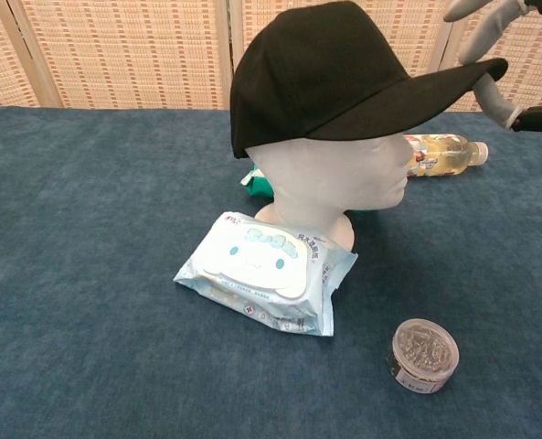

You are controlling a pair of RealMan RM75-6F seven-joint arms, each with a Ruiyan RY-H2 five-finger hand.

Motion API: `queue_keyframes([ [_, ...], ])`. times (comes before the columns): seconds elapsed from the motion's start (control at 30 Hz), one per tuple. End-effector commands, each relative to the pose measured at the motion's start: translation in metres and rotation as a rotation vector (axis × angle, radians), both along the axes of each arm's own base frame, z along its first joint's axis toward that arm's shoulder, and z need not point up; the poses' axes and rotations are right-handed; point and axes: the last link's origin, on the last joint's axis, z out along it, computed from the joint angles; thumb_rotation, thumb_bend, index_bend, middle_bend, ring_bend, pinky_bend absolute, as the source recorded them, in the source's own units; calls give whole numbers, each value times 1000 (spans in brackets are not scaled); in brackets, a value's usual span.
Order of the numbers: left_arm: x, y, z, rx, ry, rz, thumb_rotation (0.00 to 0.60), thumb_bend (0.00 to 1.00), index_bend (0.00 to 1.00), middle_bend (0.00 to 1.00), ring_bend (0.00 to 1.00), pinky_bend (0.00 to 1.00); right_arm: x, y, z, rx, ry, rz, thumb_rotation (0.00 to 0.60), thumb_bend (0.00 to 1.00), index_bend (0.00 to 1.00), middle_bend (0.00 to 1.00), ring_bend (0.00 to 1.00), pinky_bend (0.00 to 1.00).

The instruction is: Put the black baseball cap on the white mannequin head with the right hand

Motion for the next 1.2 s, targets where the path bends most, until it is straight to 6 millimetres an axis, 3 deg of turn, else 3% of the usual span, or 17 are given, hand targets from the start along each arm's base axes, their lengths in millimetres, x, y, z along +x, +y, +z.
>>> queue_keyframes([
  [0.03,0,0,0,0,0,1,600,130,498,512,398,678,-2,1,-2,10,15,-11,600,460,752,342,182,163],
  [0.47,0,0,0,1,-2,1,600,130,498,512,398,678,-12,7,-13,61,62,-54,600,459,657,325,161,145],
  [0.97,0,-1,-1,-4,2,-4,600,130,498,512,398,678,-18,16,-9,65,54,-41,600,459,628,324,160,143],
  [1.2,0,-1,-2,-6,3,-5,600,130,498,512,398,678,-23,18,-11,77,71,-62,600,459,557,322,157,143],
])
